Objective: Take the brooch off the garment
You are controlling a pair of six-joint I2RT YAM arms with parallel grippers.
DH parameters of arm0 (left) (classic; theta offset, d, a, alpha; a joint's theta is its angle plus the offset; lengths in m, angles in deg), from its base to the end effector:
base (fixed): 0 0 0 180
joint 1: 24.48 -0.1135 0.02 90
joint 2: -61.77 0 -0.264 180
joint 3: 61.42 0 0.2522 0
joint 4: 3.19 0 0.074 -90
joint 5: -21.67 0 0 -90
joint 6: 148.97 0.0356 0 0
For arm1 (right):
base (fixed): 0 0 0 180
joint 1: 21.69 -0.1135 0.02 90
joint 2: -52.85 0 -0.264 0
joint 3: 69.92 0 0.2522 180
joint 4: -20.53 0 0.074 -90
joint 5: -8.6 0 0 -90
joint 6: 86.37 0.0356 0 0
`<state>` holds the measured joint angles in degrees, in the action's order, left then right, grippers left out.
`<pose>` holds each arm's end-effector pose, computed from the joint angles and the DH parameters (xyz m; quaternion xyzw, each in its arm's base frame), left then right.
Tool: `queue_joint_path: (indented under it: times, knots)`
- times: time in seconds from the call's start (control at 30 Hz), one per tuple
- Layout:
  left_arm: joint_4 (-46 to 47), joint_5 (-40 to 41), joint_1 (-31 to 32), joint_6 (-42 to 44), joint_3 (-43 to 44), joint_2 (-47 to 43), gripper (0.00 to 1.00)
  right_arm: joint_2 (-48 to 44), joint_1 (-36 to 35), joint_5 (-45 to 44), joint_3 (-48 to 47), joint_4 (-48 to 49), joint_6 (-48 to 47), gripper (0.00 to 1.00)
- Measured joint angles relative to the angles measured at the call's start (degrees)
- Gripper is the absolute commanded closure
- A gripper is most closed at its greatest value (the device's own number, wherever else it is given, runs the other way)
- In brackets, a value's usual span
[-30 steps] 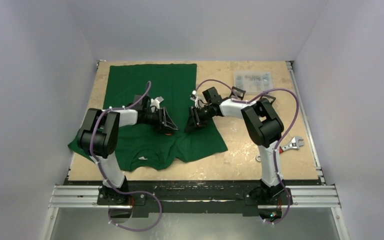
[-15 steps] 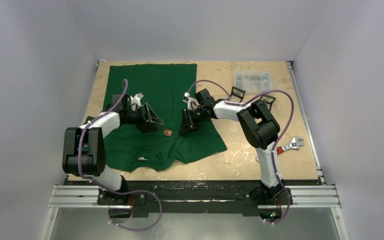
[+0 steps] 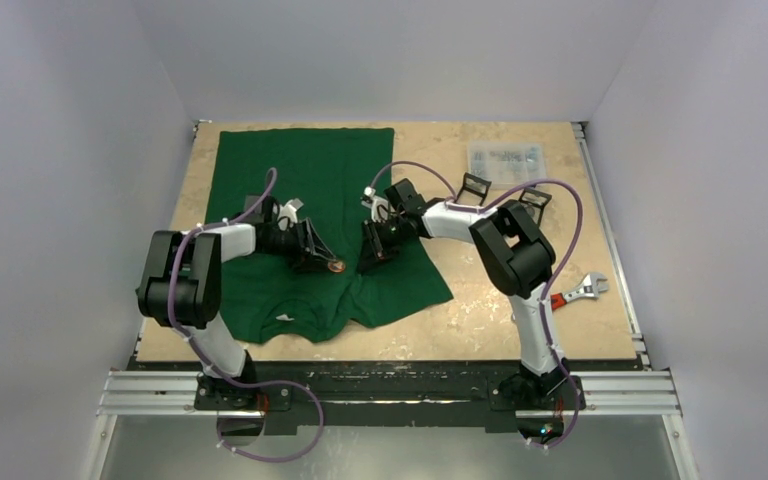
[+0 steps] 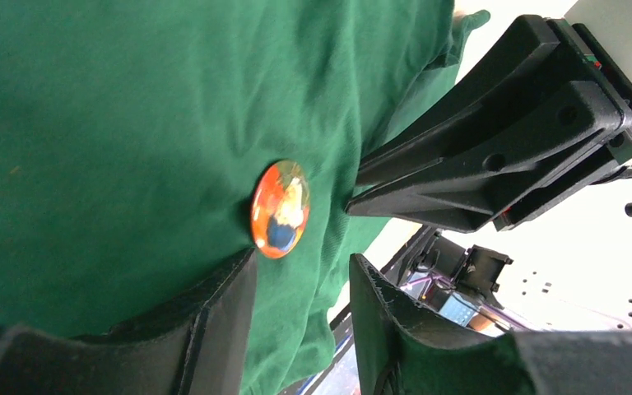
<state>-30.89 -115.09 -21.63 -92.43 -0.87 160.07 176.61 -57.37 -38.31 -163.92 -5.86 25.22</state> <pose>0.2967 -0.0407 0.1308 -0.1554 0.8874 -0.4293 0.0646 0.3443 0.2772 0.1248 -0.2152 0.8700 0.4381 0.0693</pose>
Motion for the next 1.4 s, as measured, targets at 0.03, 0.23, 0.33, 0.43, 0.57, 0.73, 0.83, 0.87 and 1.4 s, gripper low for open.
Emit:
queue_joint_path:
  times: [0.03,0.23,0.33,0.43,0.57,0.73,0.83,0.87,1.4]
  knots:
    - [0.68,-0.04,0.57,-0.22,0.42,0.52,0.57,0.0,0.11,0.13,-0.04,-0.07,-0.09,0.74]
    - [3.72,-0.61,2.54,-1.66,2.01,1.88,0.59,-0.35,2.25,0.68,-0.04,-0.7,-0.79,0.63]
    - [4.81,-1.07,4.5,-1.9,3.08,1.88,0.59,-0.94,3.52,1.16,-0.04,-1.07,-1.27,0.61]
    - [6.43,-1.42,6.93,-2.14,3.78,1.88,0.59,-1.66,4.7,1.4,-0.04,-1.2,-1.33,0.61]
    - [7.63,-1.55,8.85,-2.91,4.61,2.4,0.59,-2.03,5.46,1.49,-0.04,-1.2,-1.31,0.6]
    - [8.48,-1.6,9.2,-3.04,5.99,6.1,0.59,-2.05,5.53,1.68,-0.04,-1.14,-1.01,0.6]
    - [8.57,-1.53,9.2,-3.06,5.99,7.89,0.56,-2.05,5.53,1.7,-0.04,-1.11,-0.55,0.6]
    - [8.66,-1.64,9.2,-3.28,5.99,8.41,0.55,-2.05,5.53,1.73,-0.04,-1.05,-0.31,0.6]
    - [8.68,-5.35,8.98,-3.43,6.67,-0.55,0.52,-2.05,4.81,1.75,-0.07,0.28,1.53,0.61]
